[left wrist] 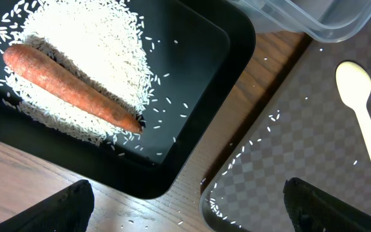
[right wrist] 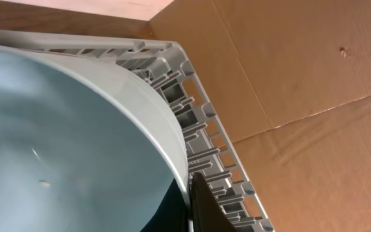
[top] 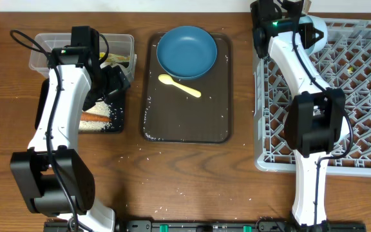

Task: Sort waste into correct bins and load items into the dishwasher rack
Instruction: 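Place the light-blue bowl tilted in the back of the rack, then grasp the dark-blue plate on the brown tray with the right gripper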

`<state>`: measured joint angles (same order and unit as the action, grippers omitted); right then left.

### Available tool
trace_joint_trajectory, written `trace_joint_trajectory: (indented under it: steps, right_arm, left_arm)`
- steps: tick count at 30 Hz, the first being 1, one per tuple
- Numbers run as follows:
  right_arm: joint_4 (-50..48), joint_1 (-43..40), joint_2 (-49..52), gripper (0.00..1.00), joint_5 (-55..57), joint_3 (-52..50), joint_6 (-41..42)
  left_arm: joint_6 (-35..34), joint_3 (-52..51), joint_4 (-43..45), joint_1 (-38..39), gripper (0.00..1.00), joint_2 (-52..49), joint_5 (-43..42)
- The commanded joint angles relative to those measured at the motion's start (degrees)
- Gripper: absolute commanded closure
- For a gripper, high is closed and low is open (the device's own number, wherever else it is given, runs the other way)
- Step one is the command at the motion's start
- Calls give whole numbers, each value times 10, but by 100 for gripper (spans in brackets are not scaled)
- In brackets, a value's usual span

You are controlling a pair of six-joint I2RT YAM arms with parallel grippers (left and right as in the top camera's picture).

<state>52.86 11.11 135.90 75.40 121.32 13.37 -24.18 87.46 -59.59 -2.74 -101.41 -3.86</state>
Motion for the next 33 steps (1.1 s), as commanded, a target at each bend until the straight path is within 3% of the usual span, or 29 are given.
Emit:
trace_joint_trajectory:
  steps: [1,11,19,20,22,23,24,33]
  right_arm:
    - [3,-10,11,99,-13,-4,-8]
    - [2,-15,11,99,-18,-4,-17]
    - [23,13,11,96,-150,-4,-68]
    - [29,18,11,94,-160,-4,-68]
    - [43,30,11,80,-190,-4,-68]
    - [56,37,11,64,-210,-4,-68]
    - [68,43,10,57,-224,-4,-70]
    - [113,73,-16,43,-309,16,-83]
  left_arm:
    - [1,0,-2,-1,4,0,9]
    - [1,0,-2,-1,4,0,9]
    - [0,0,-2,-1,4,0,9]
    - [0,0,-2,-1,4,0,9]
    - [0,0,-1,-1,4,0,9]
    - [1,0,-2,-1,4,0,9]
    - [1,0,-2,-1,4,0,9]
    - [0,0,-2,-1,4,0,9]
